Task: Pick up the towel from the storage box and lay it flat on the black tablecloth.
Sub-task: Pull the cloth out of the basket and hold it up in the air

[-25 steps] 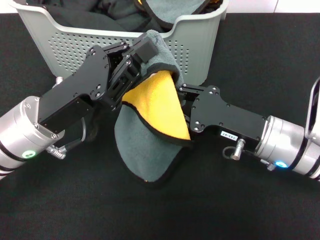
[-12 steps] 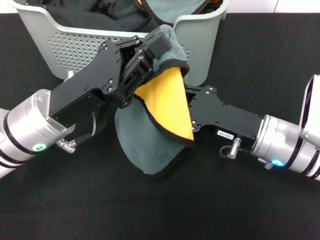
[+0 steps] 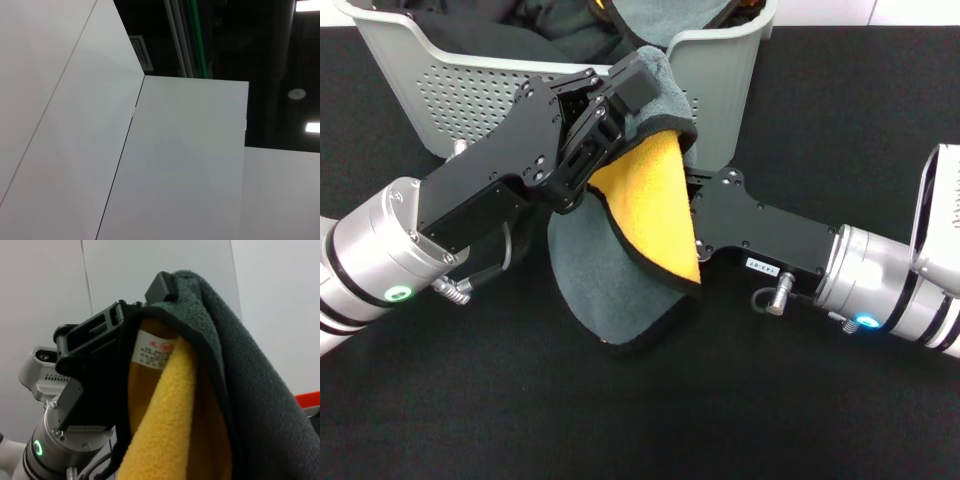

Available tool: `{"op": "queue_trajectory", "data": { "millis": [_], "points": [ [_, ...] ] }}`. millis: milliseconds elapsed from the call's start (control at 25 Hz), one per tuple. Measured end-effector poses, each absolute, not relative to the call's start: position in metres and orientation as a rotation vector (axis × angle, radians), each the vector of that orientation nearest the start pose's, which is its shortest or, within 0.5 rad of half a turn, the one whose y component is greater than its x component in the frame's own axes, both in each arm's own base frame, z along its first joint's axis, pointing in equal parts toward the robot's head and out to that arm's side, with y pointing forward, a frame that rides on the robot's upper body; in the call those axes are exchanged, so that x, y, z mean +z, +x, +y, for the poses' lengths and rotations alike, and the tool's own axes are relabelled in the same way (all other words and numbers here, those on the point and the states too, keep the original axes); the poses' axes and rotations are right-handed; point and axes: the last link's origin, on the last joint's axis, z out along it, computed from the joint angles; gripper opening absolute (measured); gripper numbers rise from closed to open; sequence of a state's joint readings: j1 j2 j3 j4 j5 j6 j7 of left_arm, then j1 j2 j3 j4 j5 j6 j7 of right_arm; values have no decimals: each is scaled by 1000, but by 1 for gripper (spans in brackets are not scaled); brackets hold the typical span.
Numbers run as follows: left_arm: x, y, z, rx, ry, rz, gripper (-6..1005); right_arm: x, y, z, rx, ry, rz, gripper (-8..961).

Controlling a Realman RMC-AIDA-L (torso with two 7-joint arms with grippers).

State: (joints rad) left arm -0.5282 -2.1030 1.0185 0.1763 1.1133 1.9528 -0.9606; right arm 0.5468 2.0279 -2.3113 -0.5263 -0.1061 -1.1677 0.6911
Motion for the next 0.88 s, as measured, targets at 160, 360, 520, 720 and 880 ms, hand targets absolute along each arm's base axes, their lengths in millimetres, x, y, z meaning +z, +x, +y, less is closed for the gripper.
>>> {"op": "queue_trajectory", "data": {
  "millis": [160, 360, 520, 720, 880],
  "points": [
    [-11, -203, 276, -1805, -2297, -346, 22, -106, 163, 304, 1194, -2585, 277, 253],
    [-11, -203, 277, -1805, -2296, -345, 22, -107, 163, 305, 1188, -2592, 269, 198],
    [-11, -204, 276, -1804, -2295, -348, 22, -107, 162, 305, 1186, -2592, 261, 136],
    [-11, -205, 276, -1802, -2288, -352, 23, -106, 162, 305, 1181, -2586, 233, 21],
    [-11, -207, 275, -1795, -2280, -354, 23, -105, 163, 304, 1182, -2574, 205, 19]
  ]
}}
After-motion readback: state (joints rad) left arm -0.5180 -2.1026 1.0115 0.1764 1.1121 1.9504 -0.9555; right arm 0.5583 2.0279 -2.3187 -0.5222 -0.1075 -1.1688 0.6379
